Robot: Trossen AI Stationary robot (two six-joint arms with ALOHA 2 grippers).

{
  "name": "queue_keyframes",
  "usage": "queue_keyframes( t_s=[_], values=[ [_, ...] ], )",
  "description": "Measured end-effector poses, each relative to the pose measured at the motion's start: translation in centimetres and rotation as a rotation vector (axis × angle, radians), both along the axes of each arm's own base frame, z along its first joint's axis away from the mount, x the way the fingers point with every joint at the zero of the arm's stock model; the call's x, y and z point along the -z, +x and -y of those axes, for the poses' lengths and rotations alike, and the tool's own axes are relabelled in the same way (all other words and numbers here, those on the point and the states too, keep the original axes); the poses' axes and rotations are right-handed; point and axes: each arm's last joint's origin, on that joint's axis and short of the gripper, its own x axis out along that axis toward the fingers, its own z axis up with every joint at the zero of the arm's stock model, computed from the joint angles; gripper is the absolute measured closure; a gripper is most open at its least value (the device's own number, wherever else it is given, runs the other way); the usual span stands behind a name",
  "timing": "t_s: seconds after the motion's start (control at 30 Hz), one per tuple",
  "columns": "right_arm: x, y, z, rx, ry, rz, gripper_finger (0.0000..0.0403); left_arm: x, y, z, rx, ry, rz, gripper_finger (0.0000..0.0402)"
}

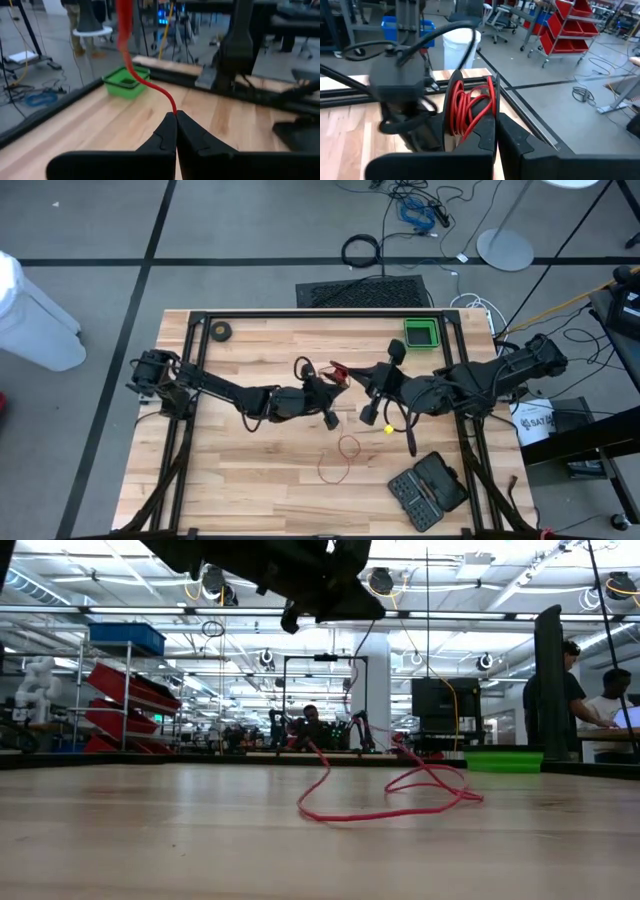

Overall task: Coil cords
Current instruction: Coil the red wire into the spool

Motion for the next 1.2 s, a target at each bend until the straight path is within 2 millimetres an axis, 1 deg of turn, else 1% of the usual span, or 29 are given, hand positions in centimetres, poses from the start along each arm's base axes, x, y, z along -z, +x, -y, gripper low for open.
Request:
queue_keyframes(
  t_s=[0.13, 0.3, 0.53, 1.03, 1.2],
  values=[
    [0.0, 0.6, -0.1, -0.009, -0.012, 0.015, 0.0403, -0.3, 0.2, -1.0, -0.003, -0.004, 0.032, 0.0401],
    [0.0, 1.1, -0.1, -0.004, -0.034, 0.03, 0.0403, 0.0, 0.4, -1.9, 0.052, -0.065, 0.022, 0.0402],
    [0.4, 2.2, 0.4, 0.035, -0.062, 0.029, 0.0403, 0.5, 0.6, -1.8, 0.067, -0.088, 0.022, 0.0402],
    [2.1, 4.6, 2.3, 0.138, -0.1, -0.015, 0.0403, -0.2, 0.7, -1.6, 0.116, -0.107, 0.093, 0.0402],
    [2.9, 5.4, 2.7, 0.188, -0.145, -0.052, 0.0403, -0.2, 0.7, -0.8, 0.147, -0.106, 0.098, 0.0402]
  ],
)
